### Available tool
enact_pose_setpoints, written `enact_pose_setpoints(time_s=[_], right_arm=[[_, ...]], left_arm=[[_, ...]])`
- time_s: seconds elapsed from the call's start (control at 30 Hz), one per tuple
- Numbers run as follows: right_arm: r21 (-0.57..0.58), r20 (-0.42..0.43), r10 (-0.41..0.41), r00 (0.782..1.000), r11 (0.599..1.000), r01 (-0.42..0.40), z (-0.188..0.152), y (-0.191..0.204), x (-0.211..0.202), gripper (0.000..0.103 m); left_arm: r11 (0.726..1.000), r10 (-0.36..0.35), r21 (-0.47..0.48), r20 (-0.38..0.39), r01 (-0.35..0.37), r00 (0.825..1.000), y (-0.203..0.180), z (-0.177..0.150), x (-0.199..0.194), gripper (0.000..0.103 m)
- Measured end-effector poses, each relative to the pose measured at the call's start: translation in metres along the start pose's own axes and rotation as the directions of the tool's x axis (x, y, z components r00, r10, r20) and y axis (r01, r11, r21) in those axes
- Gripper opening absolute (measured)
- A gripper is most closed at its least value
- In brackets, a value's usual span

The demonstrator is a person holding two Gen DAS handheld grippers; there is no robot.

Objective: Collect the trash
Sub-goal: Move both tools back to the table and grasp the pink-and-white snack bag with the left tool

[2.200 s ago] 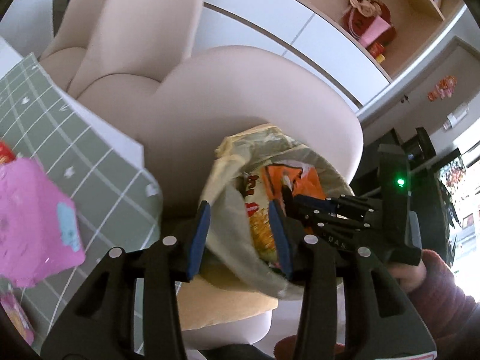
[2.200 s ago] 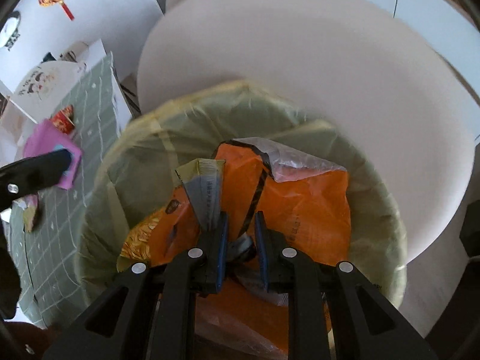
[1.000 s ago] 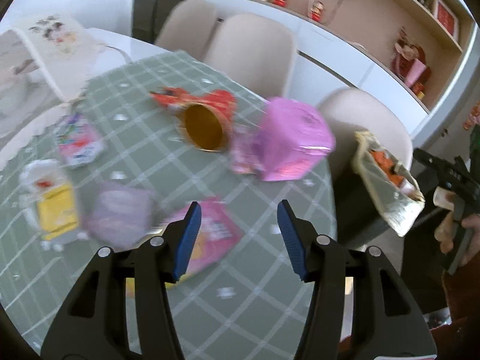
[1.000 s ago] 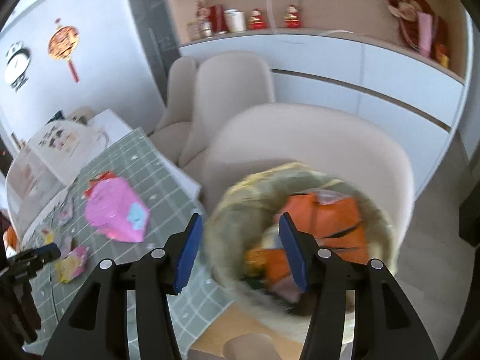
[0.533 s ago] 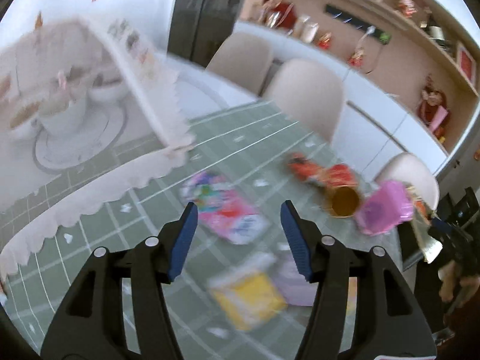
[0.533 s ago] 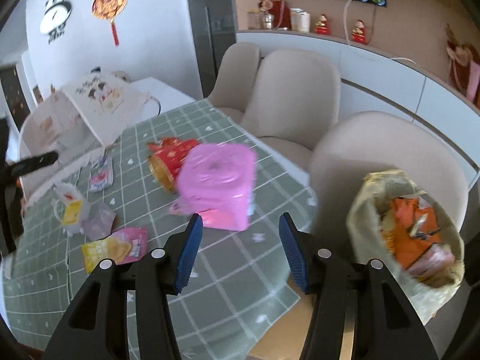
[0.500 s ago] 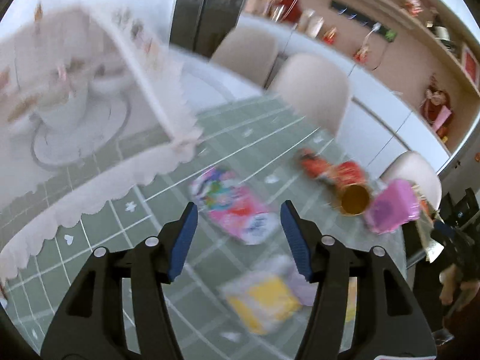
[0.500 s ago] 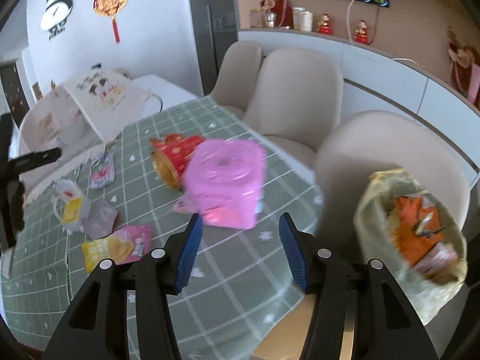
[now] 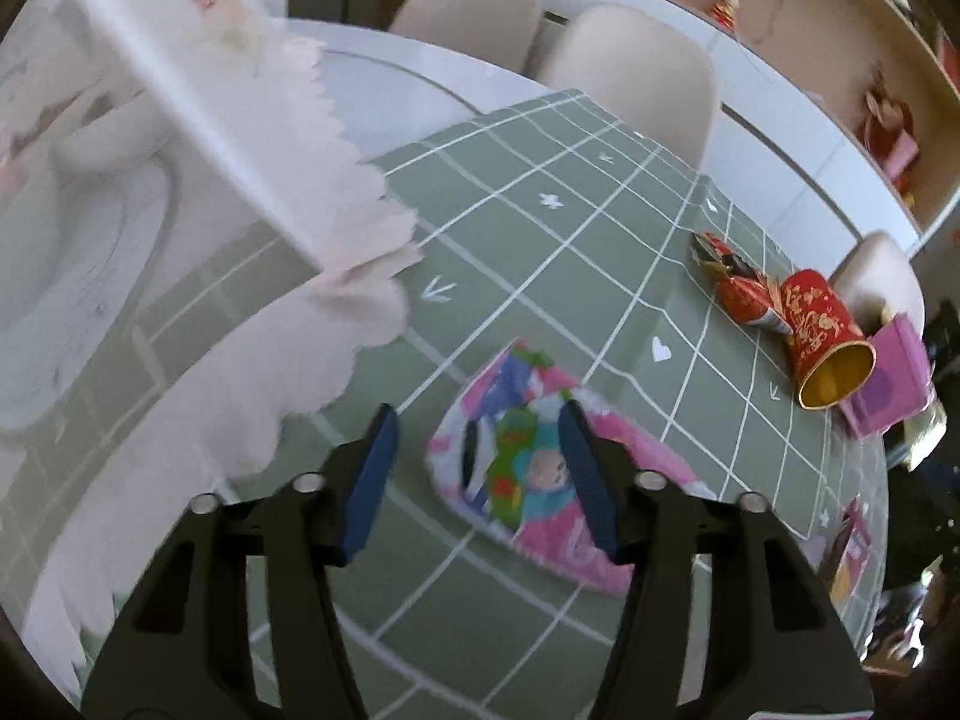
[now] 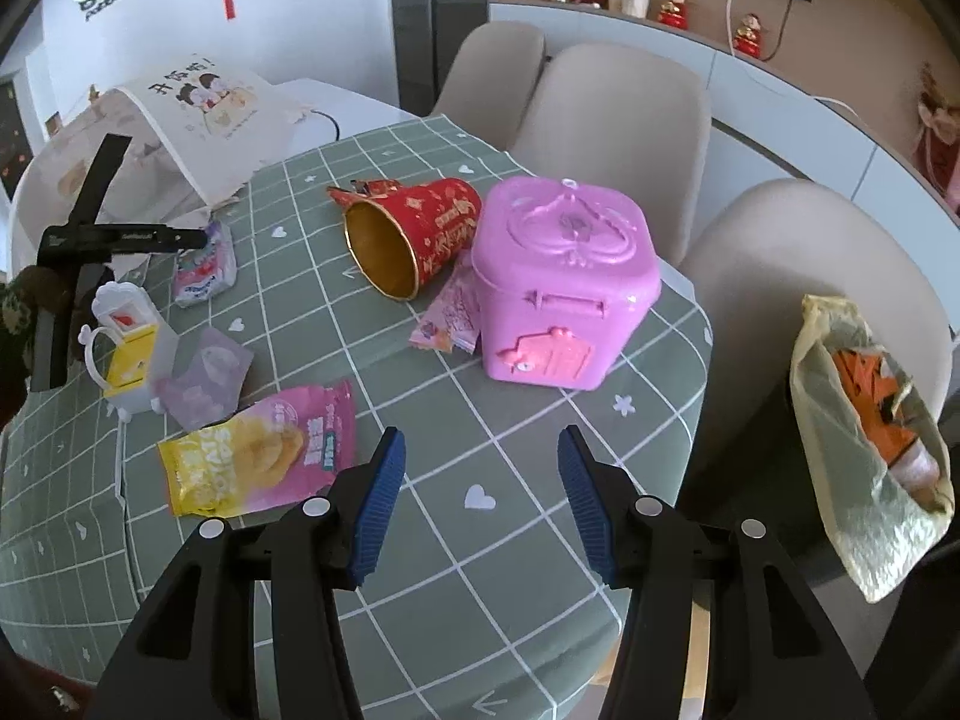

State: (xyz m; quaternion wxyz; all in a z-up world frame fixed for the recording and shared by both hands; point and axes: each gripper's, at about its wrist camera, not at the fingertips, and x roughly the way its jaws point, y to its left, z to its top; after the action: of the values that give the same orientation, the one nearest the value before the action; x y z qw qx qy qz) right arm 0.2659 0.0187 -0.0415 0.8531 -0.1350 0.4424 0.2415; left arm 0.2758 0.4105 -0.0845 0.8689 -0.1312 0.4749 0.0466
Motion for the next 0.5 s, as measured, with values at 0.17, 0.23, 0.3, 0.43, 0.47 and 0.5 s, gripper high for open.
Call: enact_pose_setpoints(time_s=[0.17,0.23,0.3,0.43,0.47,0.5], right_arm=[[-0.006,-0.034,-0.007,0.999,1.0,0.007,-0.006,0.007,0.002,0.05],[-0.028,-0.033,-0.011,0.999,1.0,0.01,-0.005,0.013,0.0,0.05],[-0.053,-0.024,-0.015,1.0,0.998,0.014,-0.002,0.018,-0.002,0.05],[-0.066,-0.022,0.007,1.0,0.998,-0.009,0.007,0.026,0.004,0.05],[-0.054,-0.03,0.03,0.999,0.998,-0.032,0.008,0.028,0.007,0.05],[-0.037,-0.042,0.057,0.997,0.998,-0.059,0.008,0.03,0.011,0.05]], left_arm=[[1.0,-0.009,0.016,-0.022,0.009,1.0,-0.013,0.007,0.009,0.007],[1.0,-0.01,0.019,0.0,0.01,1.0,-0.018,0.008,0.002,0.004],[0.999,-0.038,0.005,0.046,0.038,0.998,-0.021,0.013,-0.014,0.003],[0.99,-0.125,-0.047,0.155,0.134,0.98,-0.027,0.027,-0.065,0.003],[0.987,-0.141,-0.048,0.172,0.152,0.975,-0.03,0.028,-0.076,0.003],[0.985,-0.153,-0.045,0.187,0.164,0.97,-0.034,0.028,-0.087,0.003]])
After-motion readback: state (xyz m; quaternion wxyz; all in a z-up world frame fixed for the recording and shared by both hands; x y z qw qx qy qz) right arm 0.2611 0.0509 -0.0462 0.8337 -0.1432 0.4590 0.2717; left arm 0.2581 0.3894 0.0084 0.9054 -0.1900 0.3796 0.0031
